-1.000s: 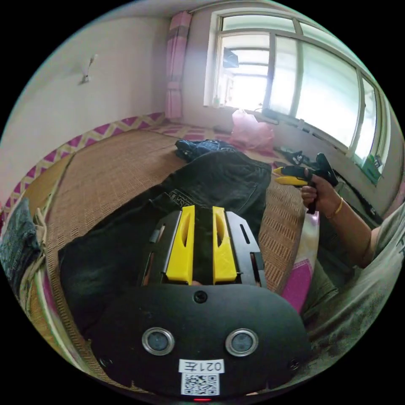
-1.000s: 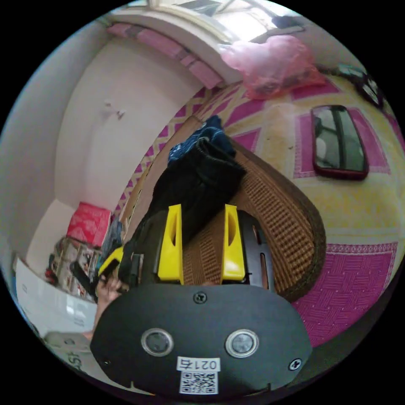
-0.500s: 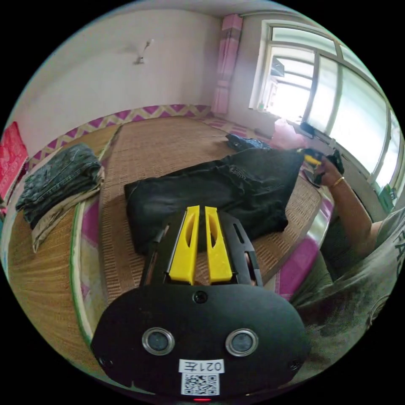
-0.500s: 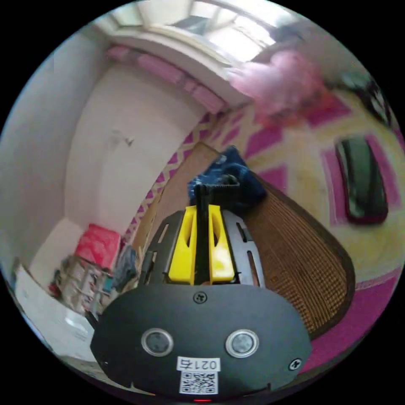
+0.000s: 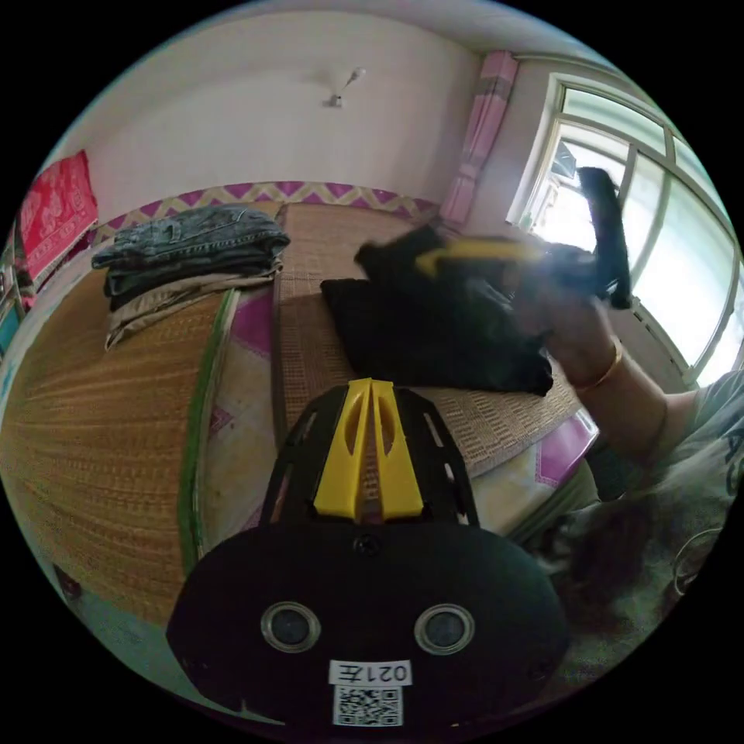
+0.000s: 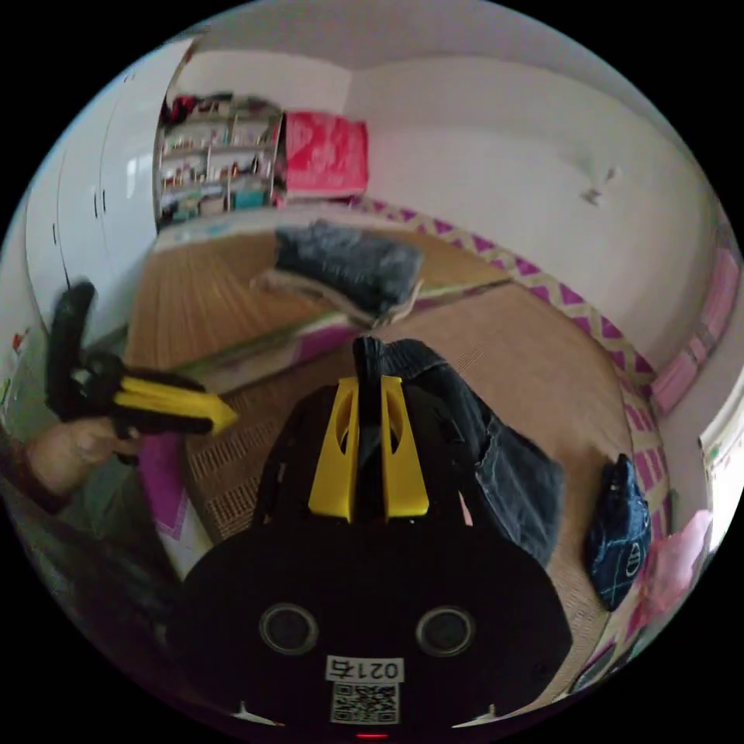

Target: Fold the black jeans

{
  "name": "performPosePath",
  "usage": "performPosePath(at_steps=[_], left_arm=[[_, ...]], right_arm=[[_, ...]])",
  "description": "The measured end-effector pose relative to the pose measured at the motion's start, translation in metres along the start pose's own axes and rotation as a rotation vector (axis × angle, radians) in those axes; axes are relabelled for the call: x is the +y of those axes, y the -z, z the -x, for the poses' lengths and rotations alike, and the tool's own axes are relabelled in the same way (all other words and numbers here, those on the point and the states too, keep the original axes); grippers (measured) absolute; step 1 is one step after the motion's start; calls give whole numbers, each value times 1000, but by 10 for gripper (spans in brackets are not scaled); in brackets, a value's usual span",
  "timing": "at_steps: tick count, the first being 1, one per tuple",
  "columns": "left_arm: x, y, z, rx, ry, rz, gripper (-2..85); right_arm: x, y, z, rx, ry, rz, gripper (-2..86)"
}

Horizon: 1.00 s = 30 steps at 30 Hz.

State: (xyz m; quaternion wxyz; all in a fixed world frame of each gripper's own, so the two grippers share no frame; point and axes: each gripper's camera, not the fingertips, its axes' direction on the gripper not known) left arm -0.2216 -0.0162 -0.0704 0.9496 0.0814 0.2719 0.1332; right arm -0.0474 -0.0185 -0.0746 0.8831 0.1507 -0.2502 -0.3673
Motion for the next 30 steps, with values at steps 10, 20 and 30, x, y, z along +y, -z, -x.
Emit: performPosePath(at_steps=[10,20,30], left_arm=[[-8,-4,35,28,35,-34,-9],[-73,-28,55,132,-1,-94,57],[-131,-127,65,37,-50,96,35]], right_arm=[[-8,-6,33,26,11,-83,48],[30,45,-71,-241,-181,-45,92],[78,13,-152,-186,-359,141,98]])
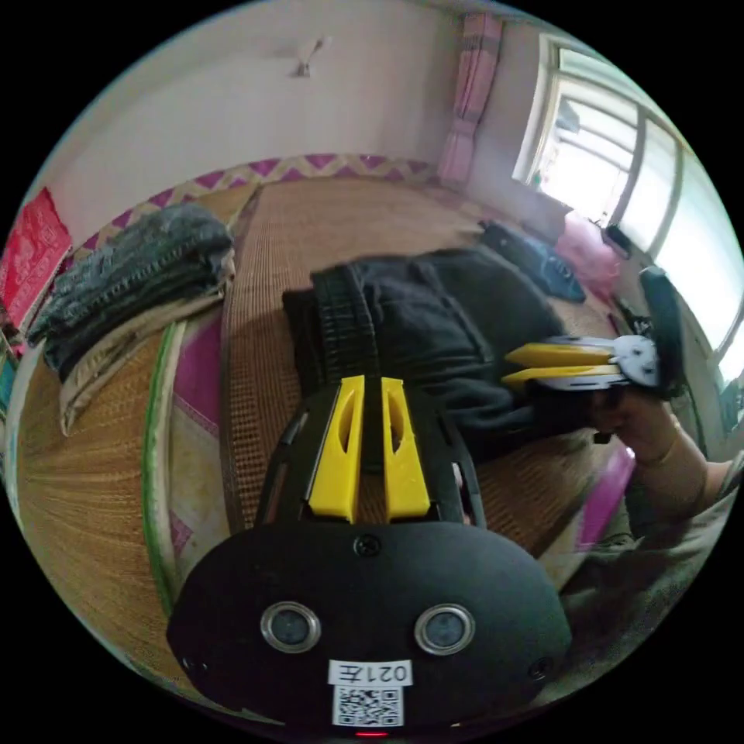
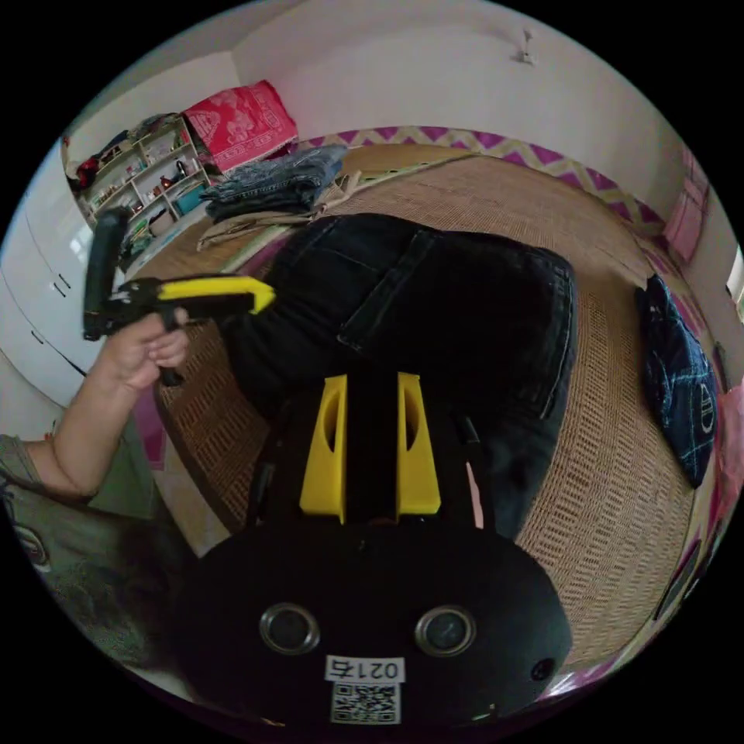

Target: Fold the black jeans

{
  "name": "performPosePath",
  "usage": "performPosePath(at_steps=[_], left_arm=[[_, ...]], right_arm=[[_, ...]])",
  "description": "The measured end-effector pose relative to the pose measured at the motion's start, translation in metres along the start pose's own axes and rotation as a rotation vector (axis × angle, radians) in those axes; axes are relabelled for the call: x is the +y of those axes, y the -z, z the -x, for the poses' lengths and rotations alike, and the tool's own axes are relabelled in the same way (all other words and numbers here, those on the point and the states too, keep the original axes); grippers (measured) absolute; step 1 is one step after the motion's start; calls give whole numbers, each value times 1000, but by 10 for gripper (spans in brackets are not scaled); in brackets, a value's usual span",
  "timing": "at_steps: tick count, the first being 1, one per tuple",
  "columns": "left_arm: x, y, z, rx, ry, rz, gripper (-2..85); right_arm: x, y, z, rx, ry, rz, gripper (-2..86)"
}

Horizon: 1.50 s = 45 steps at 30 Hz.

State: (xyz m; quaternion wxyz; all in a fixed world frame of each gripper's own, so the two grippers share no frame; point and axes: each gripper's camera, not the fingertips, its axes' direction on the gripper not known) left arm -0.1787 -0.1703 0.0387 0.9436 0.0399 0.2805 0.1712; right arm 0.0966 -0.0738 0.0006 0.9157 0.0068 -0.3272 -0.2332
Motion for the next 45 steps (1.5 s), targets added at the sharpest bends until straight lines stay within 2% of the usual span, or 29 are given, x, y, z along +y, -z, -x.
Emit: performPosePath(at_steps=[2,4,6,9,12,18,21,27,34,39,42,45], left_arm=[[-6,5,9,-7,28,1,21],[-6,24,20,-80,64,-98,9],[-12,38,50,-1,149,-136,12],[-28,19,83,182,199,-41,84],[-42,-11,100,269,220,70,126],[-64,-32,117,271,248,141,135],[-72,-42,124,333,261,169,109],[-78,-38,137,466,321,60,53],[-166,-4,54,479,20,-32,48],[-280,-63,-25,595,-29,-52,50],[-334,-107,-73,598,-33,-40,52],[-370,-151,-114,539,-59,-6,53]], right_arm=[[0,27,-18,-44,-12,-62,96],[3,61,-46,-8,-78,-171,95],[4,88,-97,11,-194,-232,99],[-6,89,-164,-138,-303,-188,113],[-16,79,-216,-283,-399,-153,125],[-38,38,-270,-530,-500,6,141],[-50,25,-278,-602,-496,3,133],[-66,29,-274,-550,-423,3,75],[-73,122,-287,-439,-277,-136,63],[-75,222,-380,-262,-349,-250,63],[-85,252,-432,-136,-407,-252,63],[-92,244,-475,-40,-457,-230,64]])
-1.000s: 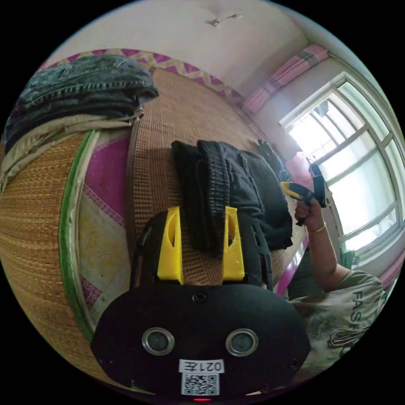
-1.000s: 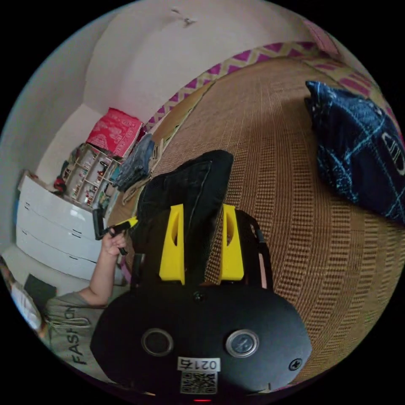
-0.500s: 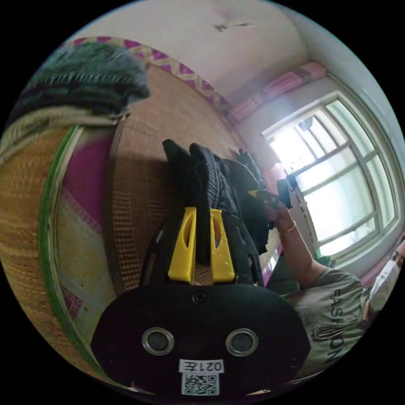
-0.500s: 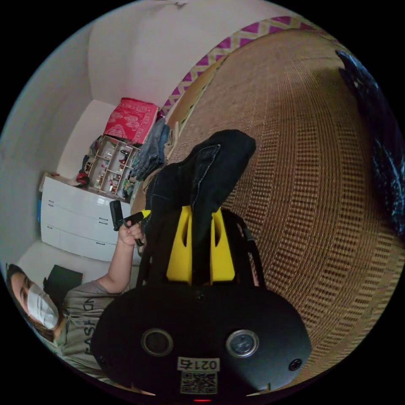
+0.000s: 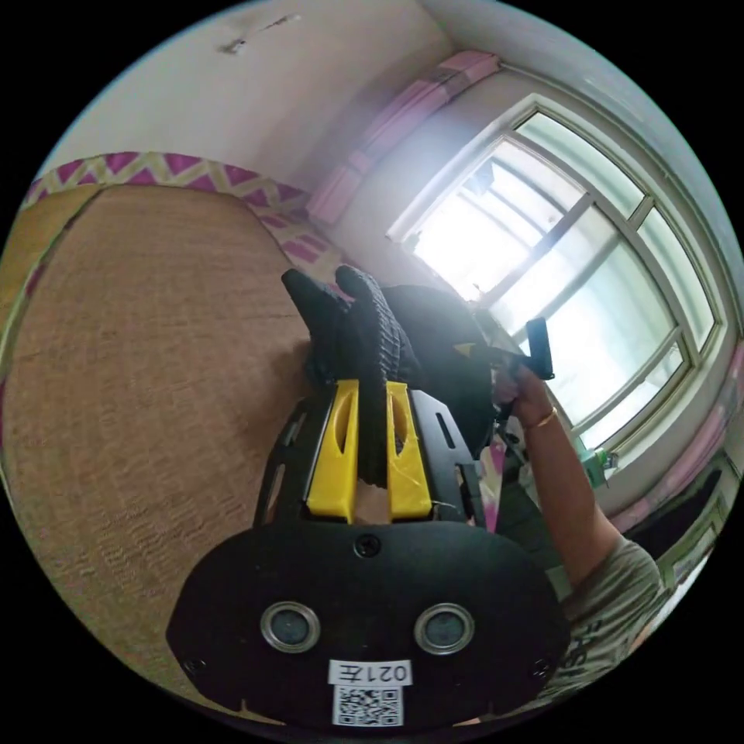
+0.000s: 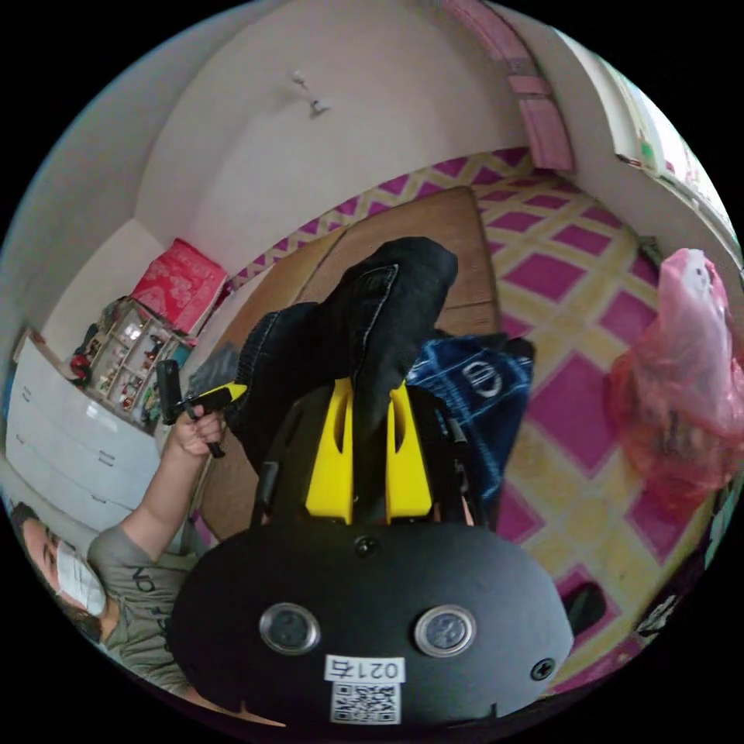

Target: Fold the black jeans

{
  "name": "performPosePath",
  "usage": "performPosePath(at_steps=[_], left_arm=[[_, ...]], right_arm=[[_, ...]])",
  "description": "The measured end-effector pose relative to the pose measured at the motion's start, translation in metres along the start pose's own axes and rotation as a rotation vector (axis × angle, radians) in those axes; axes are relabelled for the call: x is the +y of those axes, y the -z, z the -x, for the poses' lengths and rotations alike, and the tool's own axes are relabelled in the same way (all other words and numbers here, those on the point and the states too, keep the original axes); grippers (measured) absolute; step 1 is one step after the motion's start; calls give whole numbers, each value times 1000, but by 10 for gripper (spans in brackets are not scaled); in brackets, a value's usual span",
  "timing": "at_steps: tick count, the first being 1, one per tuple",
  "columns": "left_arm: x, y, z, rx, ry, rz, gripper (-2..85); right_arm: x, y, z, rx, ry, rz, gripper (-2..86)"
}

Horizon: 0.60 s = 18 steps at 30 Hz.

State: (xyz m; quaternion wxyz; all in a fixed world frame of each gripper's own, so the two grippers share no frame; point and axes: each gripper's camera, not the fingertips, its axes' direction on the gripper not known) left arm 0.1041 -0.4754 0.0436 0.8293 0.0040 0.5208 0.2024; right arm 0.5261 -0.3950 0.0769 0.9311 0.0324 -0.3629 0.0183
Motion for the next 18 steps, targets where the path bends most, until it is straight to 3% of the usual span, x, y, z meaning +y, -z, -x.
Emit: performPosePath(at_steps=[6,8,13,18], left_arm=[[7,-96,26,-170,55,109,60],[23,-92,45,-94,120,69,65],[68,-29,60,-43,90,-17,3],[144,81,36,-145,-61,-80,-9]], right_arm=[[15,-100,-55,260,-113,86,89],[32,-114,-59,347,-128,24,106],[73,-99,-52,276,-139,-140,115],[117,-111,68,421,267,-135,110]])
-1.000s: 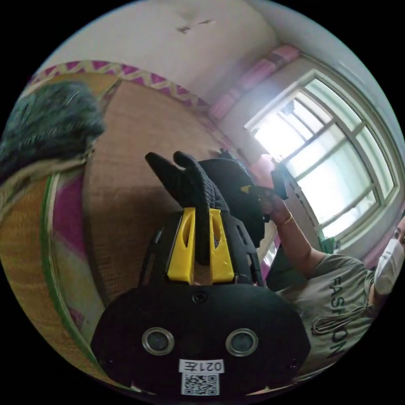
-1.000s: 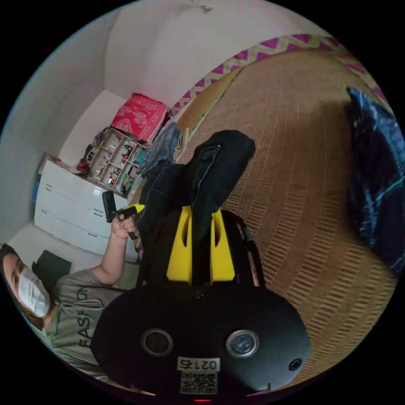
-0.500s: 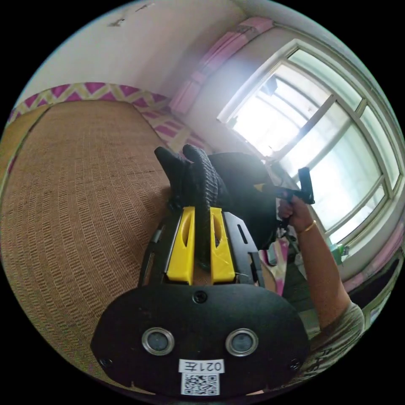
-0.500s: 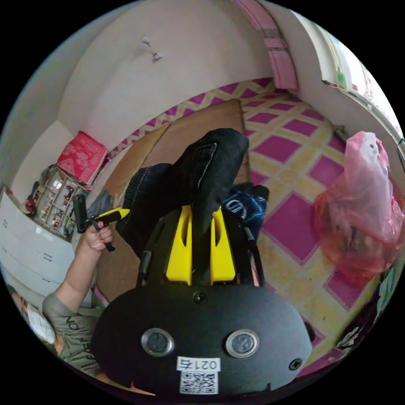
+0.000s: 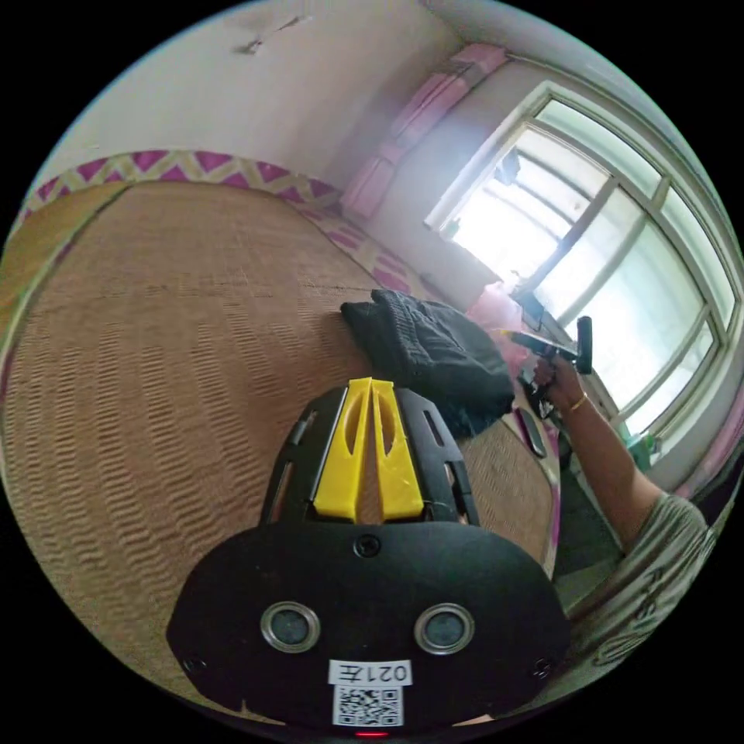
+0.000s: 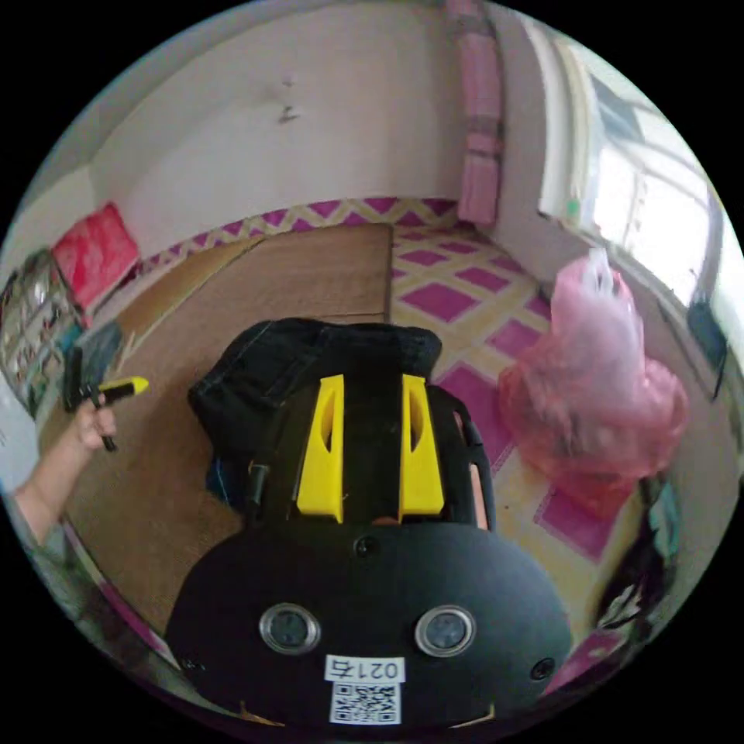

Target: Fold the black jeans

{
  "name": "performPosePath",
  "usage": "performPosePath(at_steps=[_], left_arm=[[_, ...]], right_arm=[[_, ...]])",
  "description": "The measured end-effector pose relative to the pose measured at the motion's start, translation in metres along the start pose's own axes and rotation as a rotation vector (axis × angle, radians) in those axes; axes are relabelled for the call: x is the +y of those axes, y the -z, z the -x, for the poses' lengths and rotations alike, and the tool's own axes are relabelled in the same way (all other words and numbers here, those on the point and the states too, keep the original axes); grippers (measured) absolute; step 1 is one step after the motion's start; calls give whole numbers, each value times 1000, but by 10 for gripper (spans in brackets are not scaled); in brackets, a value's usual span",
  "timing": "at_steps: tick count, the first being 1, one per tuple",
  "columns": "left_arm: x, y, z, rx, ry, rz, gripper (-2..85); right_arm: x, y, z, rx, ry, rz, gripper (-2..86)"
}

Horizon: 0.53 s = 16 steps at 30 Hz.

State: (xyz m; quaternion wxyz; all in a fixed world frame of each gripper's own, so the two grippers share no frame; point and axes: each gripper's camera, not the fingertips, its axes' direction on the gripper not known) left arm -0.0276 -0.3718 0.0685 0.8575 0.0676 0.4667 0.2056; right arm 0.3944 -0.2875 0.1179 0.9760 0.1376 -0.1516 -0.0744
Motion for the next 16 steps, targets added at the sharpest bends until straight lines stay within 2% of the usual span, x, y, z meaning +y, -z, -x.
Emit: performPosePath(at_steps=[4,7,9,11,16], left_arm=[[61,81,-15,-135,-59,-9,-9],[119,144,-20,-208,-35,-24,-10],[165,190,-21,-302,10,-47,-10],[197,219,-19,-362,53,-56,-10],[267,286,-12,-442,187,-91,-10]], right_arm=[[13,-1,114,-60,273,0,106],[20,-12,209,-223,428,-23,106],[19,-28,290,-373,539,-50,108],[18,-40,355,-440,623,-95,106],[12,-78,539,-494,912,-157,118]])
